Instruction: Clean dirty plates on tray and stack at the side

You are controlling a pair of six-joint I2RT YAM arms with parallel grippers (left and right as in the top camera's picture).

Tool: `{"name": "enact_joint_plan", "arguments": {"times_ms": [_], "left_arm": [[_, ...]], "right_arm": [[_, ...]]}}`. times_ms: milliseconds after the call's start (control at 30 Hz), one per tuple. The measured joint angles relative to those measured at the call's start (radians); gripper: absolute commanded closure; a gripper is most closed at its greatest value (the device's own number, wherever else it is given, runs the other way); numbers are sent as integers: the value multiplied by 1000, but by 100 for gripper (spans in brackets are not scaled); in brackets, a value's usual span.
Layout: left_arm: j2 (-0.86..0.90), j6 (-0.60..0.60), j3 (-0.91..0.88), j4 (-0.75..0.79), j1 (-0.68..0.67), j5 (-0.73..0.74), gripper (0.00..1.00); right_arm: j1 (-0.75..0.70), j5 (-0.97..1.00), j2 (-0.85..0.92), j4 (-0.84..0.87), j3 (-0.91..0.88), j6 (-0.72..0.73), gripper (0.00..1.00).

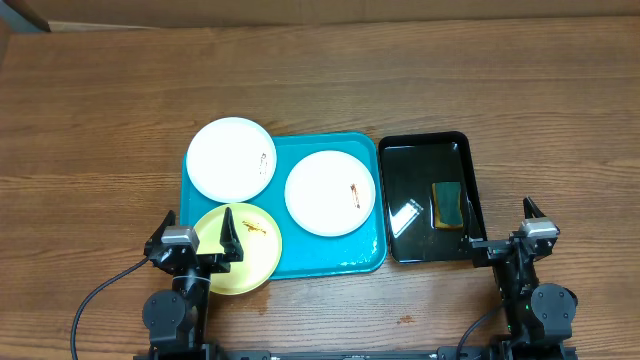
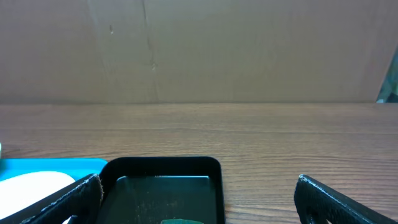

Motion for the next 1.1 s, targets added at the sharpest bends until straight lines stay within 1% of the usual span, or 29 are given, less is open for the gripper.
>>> {"name": "enact_joint_plan", "arguments": {"times_ms": [33, 133, 200, 1100], "left_arm": [[0, -1, 0, 0, -11, -2, 0], [1, 1, 0, -3, -102, -14, 0], [1, 1, 0, -3, -119, -15, 0], [1, 1, 0, -3, -120, -19, 0]], "right_arm": [[0, 0, 0, 0, 0, 0, 0], [0, 0, 0, 0, 0, 0, 0], [0, 0, 0, 0, 0, 0, 0], [0, 0, 0, 0, 0, 0, 0]]}}
